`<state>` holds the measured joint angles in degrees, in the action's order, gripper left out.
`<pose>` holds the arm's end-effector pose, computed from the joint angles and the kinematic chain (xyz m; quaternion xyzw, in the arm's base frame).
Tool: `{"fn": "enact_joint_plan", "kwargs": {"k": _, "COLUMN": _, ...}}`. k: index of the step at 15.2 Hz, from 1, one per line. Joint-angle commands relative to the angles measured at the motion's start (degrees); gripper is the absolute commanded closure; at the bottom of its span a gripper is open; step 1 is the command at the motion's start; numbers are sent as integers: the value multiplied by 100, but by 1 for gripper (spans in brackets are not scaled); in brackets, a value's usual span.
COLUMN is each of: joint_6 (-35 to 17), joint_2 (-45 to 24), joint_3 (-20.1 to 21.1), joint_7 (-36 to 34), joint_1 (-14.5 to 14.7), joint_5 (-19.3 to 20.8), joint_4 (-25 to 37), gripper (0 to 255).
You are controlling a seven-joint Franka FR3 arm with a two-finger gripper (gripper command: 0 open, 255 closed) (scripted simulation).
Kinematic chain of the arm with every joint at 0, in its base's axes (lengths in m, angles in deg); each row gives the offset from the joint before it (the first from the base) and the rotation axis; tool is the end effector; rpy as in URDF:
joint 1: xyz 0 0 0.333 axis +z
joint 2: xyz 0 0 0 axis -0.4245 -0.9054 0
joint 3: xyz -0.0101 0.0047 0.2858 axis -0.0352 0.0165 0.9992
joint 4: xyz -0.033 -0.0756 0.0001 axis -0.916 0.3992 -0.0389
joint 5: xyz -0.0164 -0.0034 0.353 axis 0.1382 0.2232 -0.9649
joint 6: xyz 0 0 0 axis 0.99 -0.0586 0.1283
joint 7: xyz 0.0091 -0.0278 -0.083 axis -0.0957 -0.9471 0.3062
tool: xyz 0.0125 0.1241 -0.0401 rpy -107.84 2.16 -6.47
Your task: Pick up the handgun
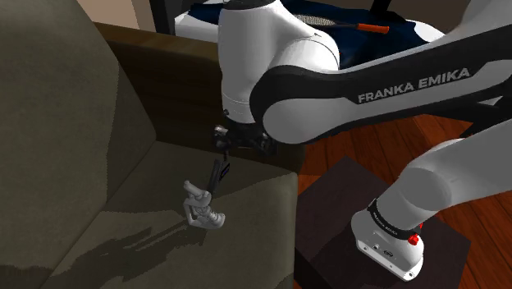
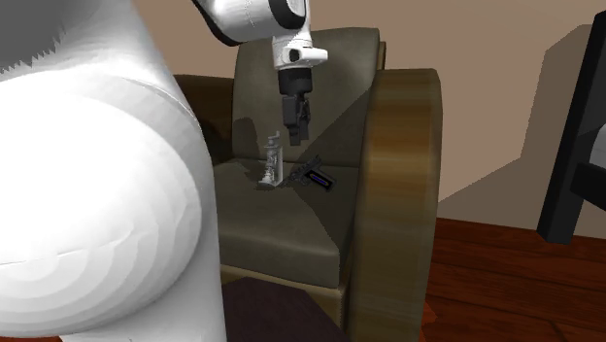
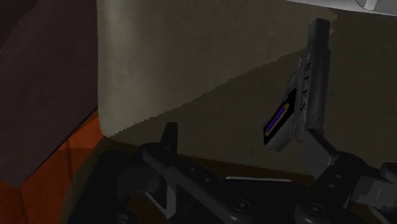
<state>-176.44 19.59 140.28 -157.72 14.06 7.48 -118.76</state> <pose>0.3167 0.2990 0.3897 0.9205 -0.3877 0.0342 0.0338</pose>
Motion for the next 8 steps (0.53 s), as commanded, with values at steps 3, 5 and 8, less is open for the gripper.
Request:
{"fn": "enact_joint_plan", "kwargs": {"k": 3, "joint_6": -474, "joint_2": -1390, "joint_3": 1246, "joint_7": -1664, "joint_1": -878, "joint_5": 1138, "joint_4": 529, "gripper": 0}}
{"fn": "enact_joint_plan", "kwargs": {"k": 5, "joint_6": -468, "joint_2": -2620, "joint_3": 1788, "joint_7": -2987, "joint_1": -1172, "joint_5": 2486, "joint_4": 909, "gripper": 0}}
{"fn": "enact_joint_plan", "kwargs": {"k": 8, "joint_6": -381, "joint_2": -3498, "joint_3": 1315, "joint_7": -3877, "joint_1": -523, "joint_5": 3412, "joint_4": 1227, "gripper": 0}}
